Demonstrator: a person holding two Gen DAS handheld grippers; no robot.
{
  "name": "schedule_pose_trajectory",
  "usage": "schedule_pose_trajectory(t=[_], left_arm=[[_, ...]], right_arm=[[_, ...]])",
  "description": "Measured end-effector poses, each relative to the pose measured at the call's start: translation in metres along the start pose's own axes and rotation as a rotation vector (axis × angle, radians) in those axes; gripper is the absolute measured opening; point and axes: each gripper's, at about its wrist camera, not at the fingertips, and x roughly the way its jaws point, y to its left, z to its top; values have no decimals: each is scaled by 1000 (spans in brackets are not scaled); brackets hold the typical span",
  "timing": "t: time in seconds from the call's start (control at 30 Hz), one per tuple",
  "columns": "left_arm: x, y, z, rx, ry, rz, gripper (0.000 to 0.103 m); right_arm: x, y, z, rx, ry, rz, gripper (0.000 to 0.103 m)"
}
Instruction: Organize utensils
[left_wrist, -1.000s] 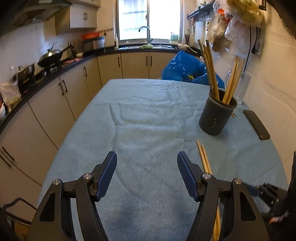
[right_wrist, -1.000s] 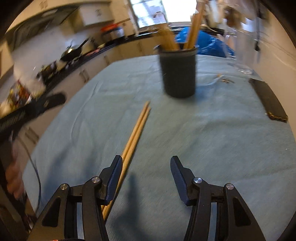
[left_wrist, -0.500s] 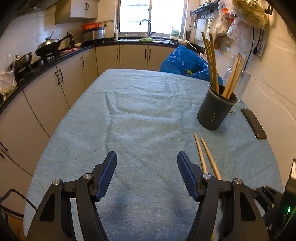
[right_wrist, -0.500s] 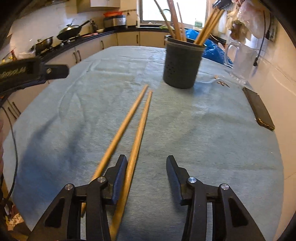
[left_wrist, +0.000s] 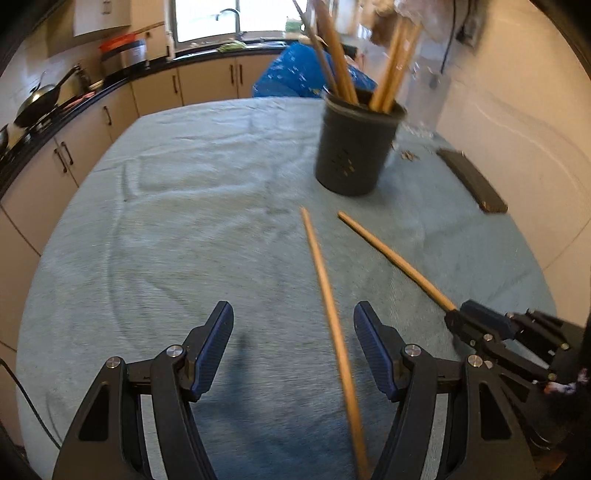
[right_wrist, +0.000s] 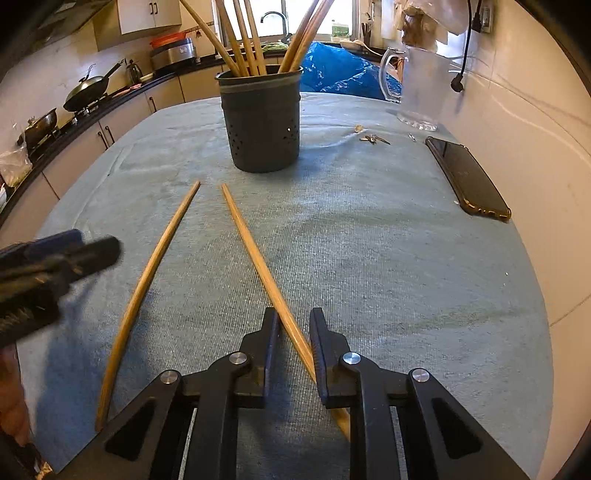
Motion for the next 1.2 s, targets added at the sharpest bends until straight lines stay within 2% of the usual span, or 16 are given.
schedule_pose_trajectory(t=[0.07,0.13,0.2,0.23,0.3,0.37,0.6,0.77,0.8,0.83,0.9,0.93,1.07,1.17,1.2], left_arm=[[7,-7,-1,21,18,11,66],[13,-11,-2,33,35,19,58],[21,-14,-2,42,65,29,38],[23,-15,-3,44,68,33,37],[23,-16,-2,44,55,42,16],[22,-14,-1,24,63,33,6],[13,18,-11,-94,154,-125,6],[-6,32,-28,-91,211,-186,7],[-12,34,-30,-87,211,-198,10],[-14,35,-30,-84,210,-199,13],[-21,37,-25,-76,184,-185,31],[-23,37,-22,-74,170,-174,36],[-14,32,-7,-46,163,-142,38],[12,24,7,8,205,-97,37],[20,22,11,19,217,-84,34]], right_arm=[[-1,-1,0,3,0,7,17],[-1,-3,0,8,1,15,15],[-1,-5,0,16,4,27,14],[-1,-6,0,18,6,31,13],[-1,-6,0,21,12,38,11],[-1,-8,0,30,17,48,9],[-12,-15,-12,27,70,104,7],[-32,-15,-34,-51,138,121,8],[-34,-15,-38,-59,145,126,8],[-36,-17,-41,-62,143,130,10],[-37,-18,-41,-66,146,149,19],[-36,-18,-39,-66,144,149,21],[-26,-12,-23,-76,130,125,23],[-12,-10,-8,-86,150,119,23],[-5,-11,1,-80,161,118,23]])
